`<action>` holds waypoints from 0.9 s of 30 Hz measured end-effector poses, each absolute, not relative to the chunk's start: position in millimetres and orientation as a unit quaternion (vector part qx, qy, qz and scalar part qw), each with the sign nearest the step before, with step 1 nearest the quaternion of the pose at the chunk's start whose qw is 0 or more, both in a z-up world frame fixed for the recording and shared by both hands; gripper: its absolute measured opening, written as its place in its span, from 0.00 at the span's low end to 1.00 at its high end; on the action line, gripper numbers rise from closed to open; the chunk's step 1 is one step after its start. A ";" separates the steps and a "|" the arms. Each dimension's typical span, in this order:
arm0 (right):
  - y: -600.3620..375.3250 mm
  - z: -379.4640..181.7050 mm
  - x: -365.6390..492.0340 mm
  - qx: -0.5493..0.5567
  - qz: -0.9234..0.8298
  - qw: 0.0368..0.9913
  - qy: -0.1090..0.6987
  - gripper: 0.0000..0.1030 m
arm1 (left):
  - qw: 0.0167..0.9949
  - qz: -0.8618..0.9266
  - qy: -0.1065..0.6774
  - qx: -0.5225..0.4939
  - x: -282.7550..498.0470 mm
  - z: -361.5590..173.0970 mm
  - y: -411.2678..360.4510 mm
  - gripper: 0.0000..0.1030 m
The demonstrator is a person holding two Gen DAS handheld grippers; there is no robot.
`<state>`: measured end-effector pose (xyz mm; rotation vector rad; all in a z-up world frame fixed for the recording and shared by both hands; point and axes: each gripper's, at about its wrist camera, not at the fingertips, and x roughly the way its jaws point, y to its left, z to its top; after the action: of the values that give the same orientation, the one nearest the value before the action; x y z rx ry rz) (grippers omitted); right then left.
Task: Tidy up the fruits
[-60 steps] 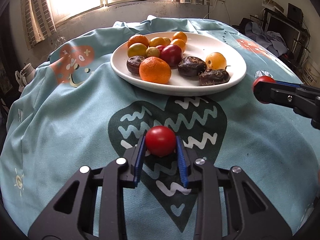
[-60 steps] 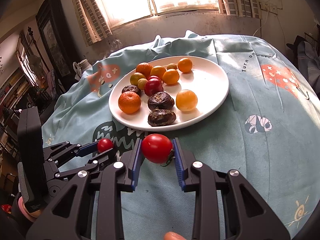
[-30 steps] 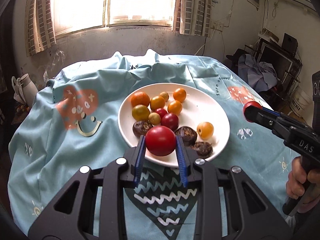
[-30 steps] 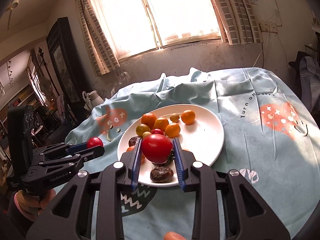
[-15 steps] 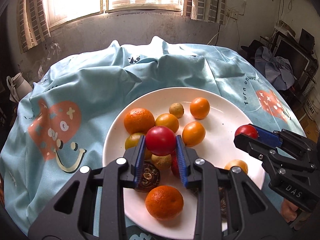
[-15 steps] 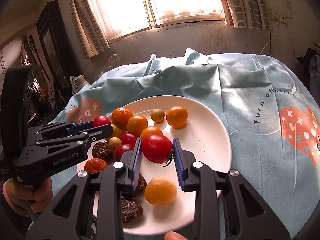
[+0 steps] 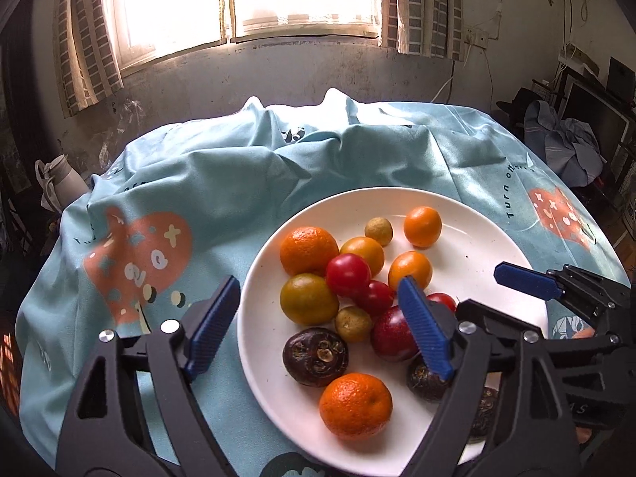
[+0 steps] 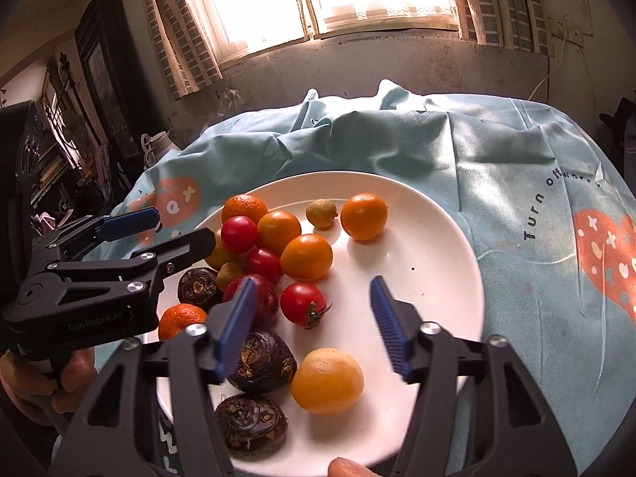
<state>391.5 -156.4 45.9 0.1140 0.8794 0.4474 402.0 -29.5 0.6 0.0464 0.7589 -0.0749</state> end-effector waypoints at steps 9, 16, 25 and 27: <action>-181.9 74.9 309.8 0.051 0.224 0.884 0.407 0.99 | 0.935 -0.024 0.352 0.030 314.0 19.6 -16.3 0.96; -187.3 71.8 215.9 -0.041 0.205 0.894 0.395 0.99 | 0.930 -0.026 0.364 0.037 219.1 3.5 -9.3 0.97; -188.6 64.7 163.3 -0.052 0.187 0.906 0.376 0.99 | 0.932 -0.023 0.359 0.050 156.7 -23.8 -7.7 0.97; -186.4 64.6 158.9 -0.069 0.176 0.910 0.368 0.99 | 0.935 -0.028 0.351 0.049 153.1 -27.0 -8.8 0.97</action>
<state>158.9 -186.4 64.6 -0.1419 0.7594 0.3625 153.1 -8.8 -27.0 0.1003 0.7182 -0.0574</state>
